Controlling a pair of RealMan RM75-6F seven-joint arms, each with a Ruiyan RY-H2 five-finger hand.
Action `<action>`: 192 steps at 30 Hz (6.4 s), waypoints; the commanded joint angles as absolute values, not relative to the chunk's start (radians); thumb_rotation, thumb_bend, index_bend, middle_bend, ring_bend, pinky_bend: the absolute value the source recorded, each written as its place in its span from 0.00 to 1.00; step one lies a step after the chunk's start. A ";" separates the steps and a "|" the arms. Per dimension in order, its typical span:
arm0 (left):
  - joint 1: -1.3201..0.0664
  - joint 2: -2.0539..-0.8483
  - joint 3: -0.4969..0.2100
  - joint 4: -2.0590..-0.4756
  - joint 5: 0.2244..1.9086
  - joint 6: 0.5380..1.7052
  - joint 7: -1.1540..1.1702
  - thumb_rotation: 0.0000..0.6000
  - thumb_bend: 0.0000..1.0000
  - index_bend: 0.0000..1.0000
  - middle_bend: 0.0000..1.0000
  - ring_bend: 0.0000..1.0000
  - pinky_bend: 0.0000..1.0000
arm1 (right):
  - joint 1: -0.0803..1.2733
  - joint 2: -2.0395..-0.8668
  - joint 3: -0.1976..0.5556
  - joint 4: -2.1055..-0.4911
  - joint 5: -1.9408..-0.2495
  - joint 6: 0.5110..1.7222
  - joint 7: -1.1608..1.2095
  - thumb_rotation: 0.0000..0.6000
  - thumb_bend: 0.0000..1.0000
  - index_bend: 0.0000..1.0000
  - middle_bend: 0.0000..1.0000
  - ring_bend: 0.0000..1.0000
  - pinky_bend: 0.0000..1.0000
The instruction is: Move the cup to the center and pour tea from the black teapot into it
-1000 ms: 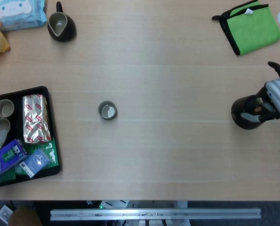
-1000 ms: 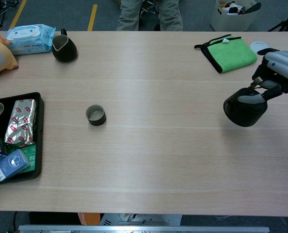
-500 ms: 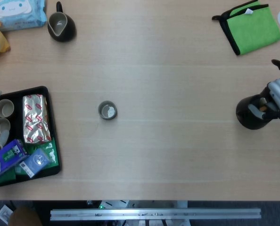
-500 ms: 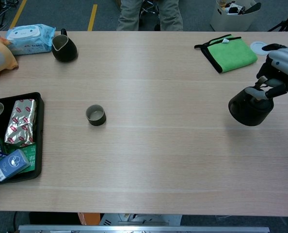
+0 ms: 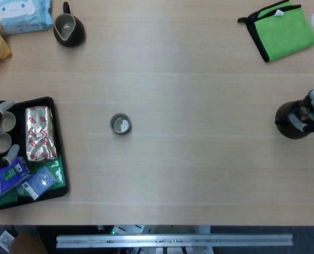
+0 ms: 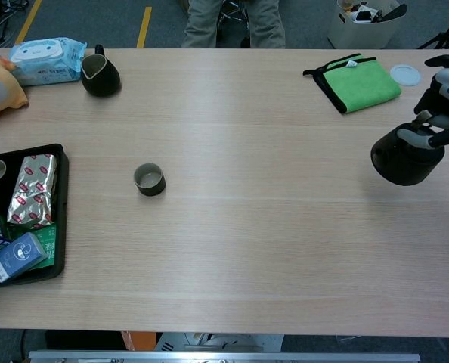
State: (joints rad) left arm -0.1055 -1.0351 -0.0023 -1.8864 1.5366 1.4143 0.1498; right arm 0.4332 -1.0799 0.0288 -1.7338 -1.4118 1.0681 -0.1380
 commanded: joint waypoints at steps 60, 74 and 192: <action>-0.689 -1.631 -0.078 -1.596 0.823 0.949 0.717 1.00 0.26 0.22 0.16 0.14 0.08 | 0.414 -1.010 0.037 -1.703 -1.415 1.056 -0.040 0.81 0.32 1.00 0.95 0.90 0.00; -0.709 -1.658 -0.056 -1.544 0.816 0.954 0.687 1.00 0.27 0.26 0.17 0.14 0.08 | 0.407 -1.006 0.036 -1.698 -1.421 1.061 -0.020 0.81 0.32 1.00 0.95 0.90 0.00; -0.476 -1.212 0.108 -1.940 1.260 1.463 0.479 1.00 0.27 0.09 0.16 0.13 0.08 | 0.524 -1.129 0.080 -1.782 -1.410 0.957 -0.131 0.91 0.33 1.00 0.95 0.91 0.00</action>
